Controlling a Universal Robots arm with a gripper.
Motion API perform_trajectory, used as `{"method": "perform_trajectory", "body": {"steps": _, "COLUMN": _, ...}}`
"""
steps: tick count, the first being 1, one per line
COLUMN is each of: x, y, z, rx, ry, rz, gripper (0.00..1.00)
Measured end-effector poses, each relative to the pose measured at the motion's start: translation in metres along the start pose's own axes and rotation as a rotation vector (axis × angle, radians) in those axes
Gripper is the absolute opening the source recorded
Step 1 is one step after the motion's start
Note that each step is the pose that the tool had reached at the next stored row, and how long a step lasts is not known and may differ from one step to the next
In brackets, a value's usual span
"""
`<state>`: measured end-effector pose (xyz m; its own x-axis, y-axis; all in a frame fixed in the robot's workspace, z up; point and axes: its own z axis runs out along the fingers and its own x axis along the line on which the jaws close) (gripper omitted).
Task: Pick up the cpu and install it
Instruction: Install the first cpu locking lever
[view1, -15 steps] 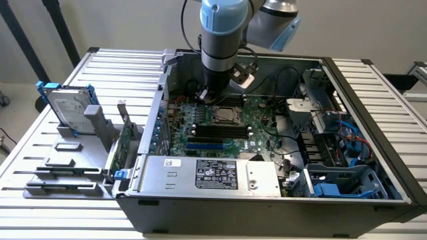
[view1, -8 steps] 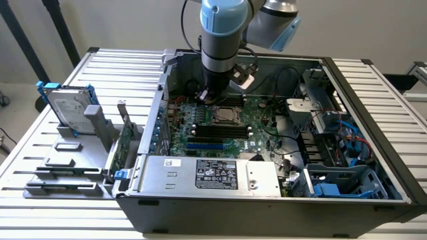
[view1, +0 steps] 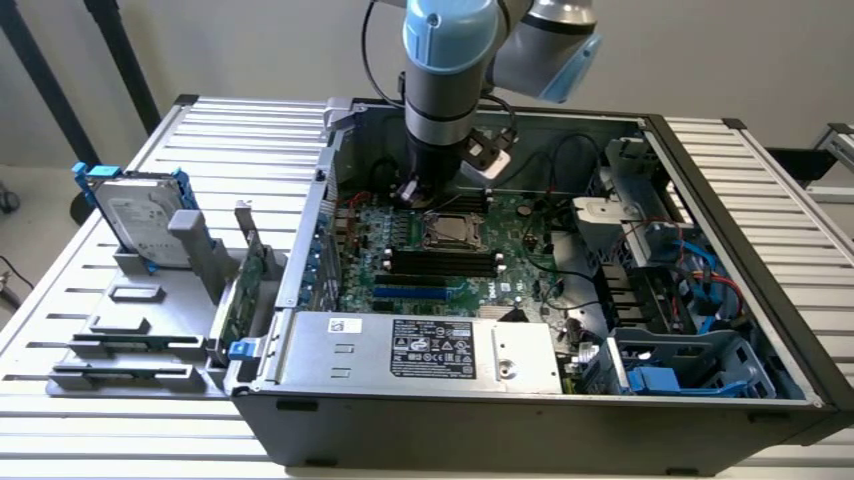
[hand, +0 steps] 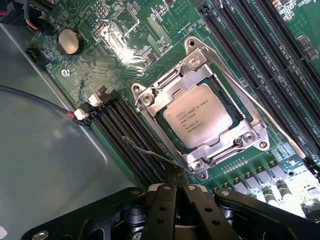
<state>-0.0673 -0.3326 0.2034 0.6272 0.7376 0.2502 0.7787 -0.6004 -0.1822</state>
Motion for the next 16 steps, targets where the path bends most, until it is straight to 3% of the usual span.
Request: {"method": "perform_trajectory", "body": {"steps": 16, "x": 0.0049, "y": 0.0064, "z": 0.0041, "rx": -0.0016, "ry": -0.0017, "rz": 0.0, "gripper": 0.11}}
